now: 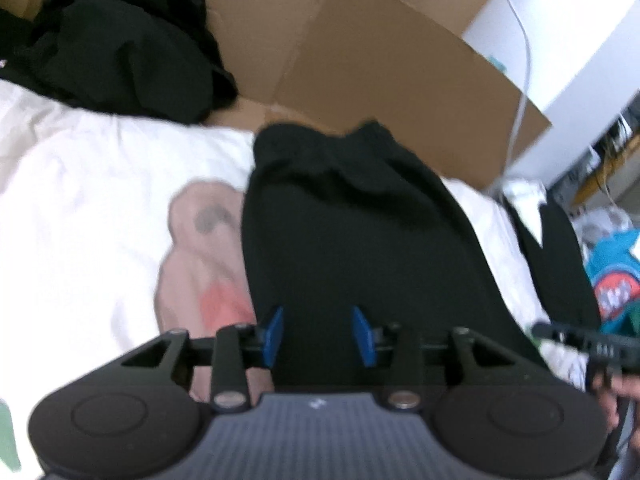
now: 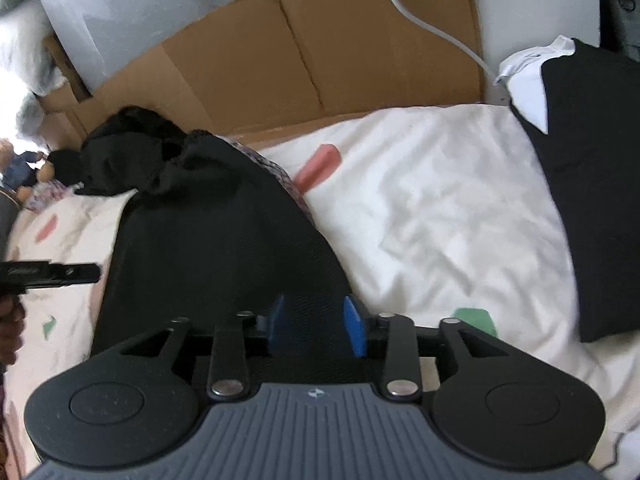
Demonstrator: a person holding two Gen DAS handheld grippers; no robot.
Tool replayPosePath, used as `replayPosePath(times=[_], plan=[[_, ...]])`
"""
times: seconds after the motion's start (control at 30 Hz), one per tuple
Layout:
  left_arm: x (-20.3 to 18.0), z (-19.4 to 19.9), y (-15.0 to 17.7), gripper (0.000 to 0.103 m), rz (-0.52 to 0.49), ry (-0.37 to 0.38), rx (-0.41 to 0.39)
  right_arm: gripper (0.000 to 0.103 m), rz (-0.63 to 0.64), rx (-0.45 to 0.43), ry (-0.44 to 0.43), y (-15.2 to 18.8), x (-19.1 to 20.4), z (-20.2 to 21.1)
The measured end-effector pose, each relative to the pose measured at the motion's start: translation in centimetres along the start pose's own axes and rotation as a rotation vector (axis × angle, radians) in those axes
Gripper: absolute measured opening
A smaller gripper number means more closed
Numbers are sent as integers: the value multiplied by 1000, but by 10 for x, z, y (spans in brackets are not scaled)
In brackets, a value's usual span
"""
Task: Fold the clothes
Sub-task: 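Move both open tools along the folded trousers toward the hem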
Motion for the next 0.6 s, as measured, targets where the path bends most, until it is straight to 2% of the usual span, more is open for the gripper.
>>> replayPosePath(times=[0.23, 0.4, 0.43, 0.53, 0.6], plan=[[11, 1, 43, 39, -24, 58, 101, 40, 34, 92, 70, 3, -7, 5], [9, 7, 61, 38, -42, 104, 155, 40, 41, 160, 97, 10, -11, 1], [8, 9, 67, 34, -56, 98, 188, 40, 25, 170, 94, 13, -13, 1], [1, 17, 82, 34, -132, 97, 251, 40, -13, 189, 93, 18, -16, 2], [0, 20, 88, 34, -132, 94, 272, 40, -24, 191, 97, 19, -18, 6]])
Point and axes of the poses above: each gripper's, at about its wrist camera, not at the fingertips, and z roughly against the way its jaws point, x to its left, y to its underside, the point moved 5 cm from there along -z, roughly the way its jaws point, and after that the axes turned 4 degrees about -y, right-handed, at the moved point
